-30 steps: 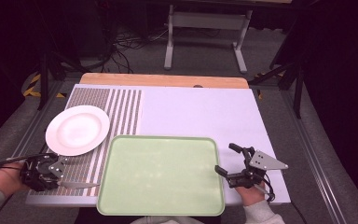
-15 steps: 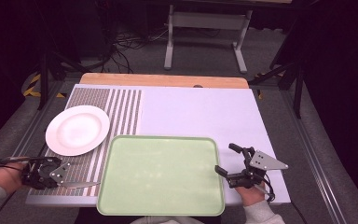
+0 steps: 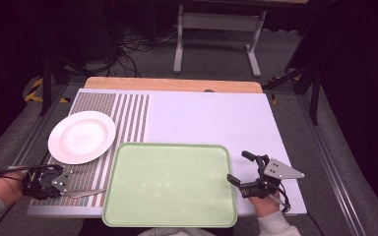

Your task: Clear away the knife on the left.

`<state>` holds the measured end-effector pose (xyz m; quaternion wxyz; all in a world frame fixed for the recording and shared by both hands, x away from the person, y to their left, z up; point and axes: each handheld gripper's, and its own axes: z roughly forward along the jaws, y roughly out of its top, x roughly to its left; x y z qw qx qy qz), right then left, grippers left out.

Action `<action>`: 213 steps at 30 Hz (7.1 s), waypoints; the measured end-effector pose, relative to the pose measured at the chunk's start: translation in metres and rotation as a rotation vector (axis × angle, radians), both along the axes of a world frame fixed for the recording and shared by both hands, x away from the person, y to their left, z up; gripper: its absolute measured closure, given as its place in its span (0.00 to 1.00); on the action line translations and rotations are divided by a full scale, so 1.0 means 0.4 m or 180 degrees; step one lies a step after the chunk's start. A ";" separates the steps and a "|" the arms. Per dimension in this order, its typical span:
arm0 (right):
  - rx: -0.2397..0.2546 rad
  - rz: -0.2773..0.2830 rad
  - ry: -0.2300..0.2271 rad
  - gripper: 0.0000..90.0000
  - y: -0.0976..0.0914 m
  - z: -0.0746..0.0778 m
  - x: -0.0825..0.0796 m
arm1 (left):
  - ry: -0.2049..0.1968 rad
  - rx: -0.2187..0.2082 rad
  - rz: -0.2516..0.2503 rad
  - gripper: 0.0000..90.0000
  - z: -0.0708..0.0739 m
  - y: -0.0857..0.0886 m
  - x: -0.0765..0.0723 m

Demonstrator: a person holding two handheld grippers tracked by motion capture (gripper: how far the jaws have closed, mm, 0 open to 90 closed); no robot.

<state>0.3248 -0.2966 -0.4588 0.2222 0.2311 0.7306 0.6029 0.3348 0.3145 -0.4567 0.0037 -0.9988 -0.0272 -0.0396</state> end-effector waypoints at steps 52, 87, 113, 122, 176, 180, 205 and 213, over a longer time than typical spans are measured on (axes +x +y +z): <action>0.0026 -0.0022 -0.0015 0.03 -0.006 0.004 -0.002 | -0.0118 -0.1254 0.1649 0.89 0.215 -0.118 -0.018; 0.0014 -0.0015 -0.0037 0.03 -0.010 0.005 -0.004 | 0.0080 -0.2092 0.1766 0.89 0.173 -0.244 -0.026; 0.0020 0.0012 -0.0030 0.03 -0.010 0.002 -0.002 | 0.0283 -0.2126 0.1909 0.89 0.130 -0.334 -0.022; 0.0021 0.0008 -0.0025 0.03 -0.010 0.002 -0.001 | 0.0357 -0.1914 0.2024 0.89 0.105 -0.366 -0.016; 0.0024 0.0033 -0.0034 0.03 -0.010 0.003 -0.001 | 0.0558 -0.1386 0.2276 0.88 0.006 -0.429 0.020; 0.0035 0.0030 -0.0028 0.03 -0.009 0.003 0.001 | 0.0566 -0.1353 0.2290 0.88 0.000 -0.430 0.022; 0.0048 0.0028 -0.0021 0.03 -0.012 0.003 -0.002 | 0.0544 -0.1766 0.1915 0.35 0.021 -0.424 0.023; 0.0046 0.0022 -0.0024 0.03 -0.013 0.003 -0.003 | 0.0207 -0.2204 0.1450 0.56 0.050 -0.434 0.003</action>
